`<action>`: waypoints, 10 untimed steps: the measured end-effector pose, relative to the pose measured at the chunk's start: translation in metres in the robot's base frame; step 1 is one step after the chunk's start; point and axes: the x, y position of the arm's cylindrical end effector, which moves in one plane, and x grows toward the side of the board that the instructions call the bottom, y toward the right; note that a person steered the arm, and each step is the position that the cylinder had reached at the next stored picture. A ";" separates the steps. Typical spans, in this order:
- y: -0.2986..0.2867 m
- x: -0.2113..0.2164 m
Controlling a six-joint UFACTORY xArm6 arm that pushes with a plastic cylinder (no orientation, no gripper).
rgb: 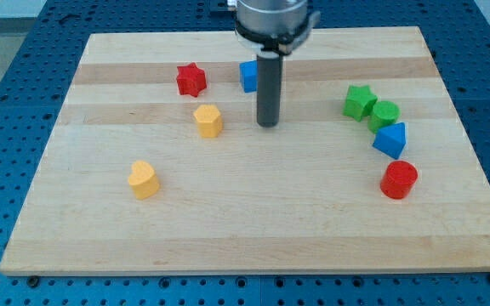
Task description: Move the blue cube towards the green star
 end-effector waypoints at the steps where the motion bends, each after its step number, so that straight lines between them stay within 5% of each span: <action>1: -0.009 -0.021; 3: -0.063 -0.054; 6: 0.057 -0.071; 8: -0.055 -0.075; 10: -0.009 -0.121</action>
